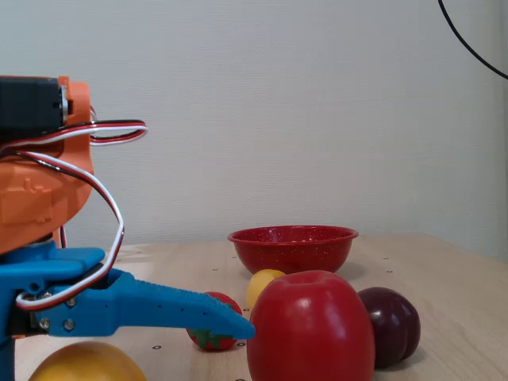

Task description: Put the peach in the red bowl.

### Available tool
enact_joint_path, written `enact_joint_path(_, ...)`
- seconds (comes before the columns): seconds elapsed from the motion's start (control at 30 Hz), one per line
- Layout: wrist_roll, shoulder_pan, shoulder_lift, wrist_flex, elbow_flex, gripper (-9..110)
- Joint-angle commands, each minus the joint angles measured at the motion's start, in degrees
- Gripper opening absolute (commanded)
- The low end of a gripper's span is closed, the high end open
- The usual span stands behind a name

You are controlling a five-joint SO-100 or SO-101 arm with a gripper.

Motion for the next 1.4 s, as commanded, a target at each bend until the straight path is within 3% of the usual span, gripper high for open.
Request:
enact_joint_path(0.0, -1.0, 2.5, 2.9, -1.0, -2.9, 74)
enact_joint_path(0.23, -0.5, 2.4, 2.9, -1.1, -2.6, 70)
enact_joint_path(0.6, 0.4, 2.3, 3.0, -0.9, -2.3, 52)
enact_joint_path(1.37, 1.0, 2.5, 3.3, -1.0, -1.8, 28)
